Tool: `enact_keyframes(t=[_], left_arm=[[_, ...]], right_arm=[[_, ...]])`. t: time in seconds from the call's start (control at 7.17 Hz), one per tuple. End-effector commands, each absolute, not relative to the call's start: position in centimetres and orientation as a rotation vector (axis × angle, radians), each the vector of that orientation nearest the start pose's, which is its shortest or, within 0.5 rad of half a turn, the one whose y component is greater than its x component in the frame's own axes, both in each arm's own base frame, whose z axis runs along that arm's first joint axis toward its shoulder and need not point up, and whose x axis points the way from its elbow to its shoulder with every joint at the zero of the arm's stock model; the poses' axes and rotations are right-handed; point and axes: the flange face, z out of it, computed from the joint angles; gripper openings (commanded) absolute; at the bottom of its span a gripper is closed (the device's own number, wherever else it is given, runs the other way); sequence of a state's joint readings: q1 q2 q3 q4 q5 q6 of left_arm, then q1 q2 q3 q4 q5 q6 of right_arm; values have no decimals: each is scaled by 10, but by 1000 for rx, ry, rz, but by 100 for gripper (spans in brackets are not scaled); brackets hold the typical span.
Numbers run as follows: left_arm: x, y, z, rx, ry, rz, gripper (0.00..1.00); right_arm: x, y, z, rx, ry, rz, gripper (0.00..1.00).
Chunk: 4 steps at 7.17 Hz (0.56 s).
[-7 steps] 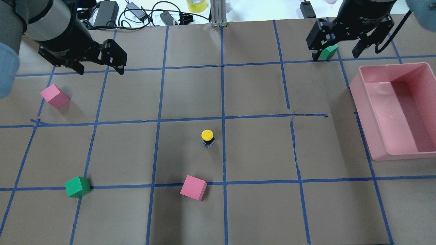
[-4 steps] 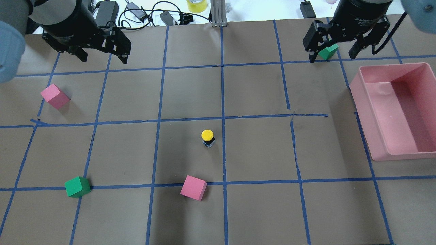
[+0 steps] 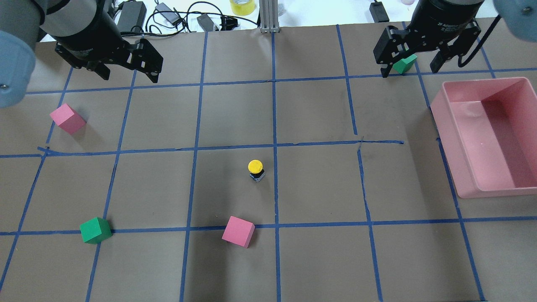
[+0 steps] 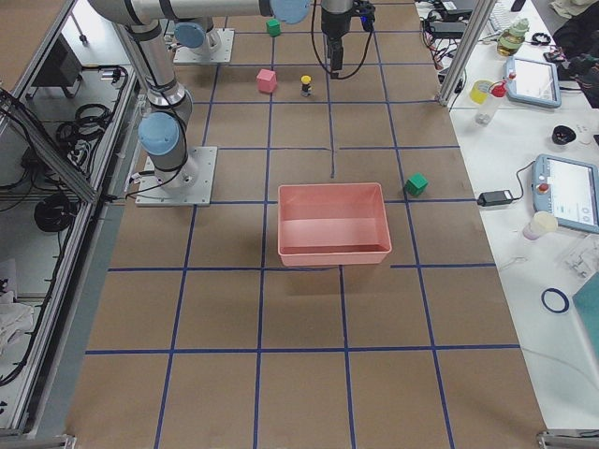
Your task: Align button upright
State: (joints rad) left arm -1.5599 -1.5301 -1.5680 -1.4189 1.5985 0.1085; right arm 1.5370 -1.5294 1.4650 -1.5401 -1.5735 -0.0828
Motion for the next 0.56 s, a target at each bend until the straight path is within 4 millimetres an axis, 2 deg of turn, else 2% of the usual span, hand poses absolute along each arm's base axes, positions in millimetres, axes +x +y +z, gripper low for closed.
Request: enact_keyframes(t=[0.0, 0.42], left_arm=[[-109, -495, 522, 120, 3099, -281, 100], [-113, -488, 523, 95, 3112, -286, 100]], right_arm=[[115, -516, 516, -77, 3153, -52, 100], [115, -516, 516, -77, 3154, -52, 100]])
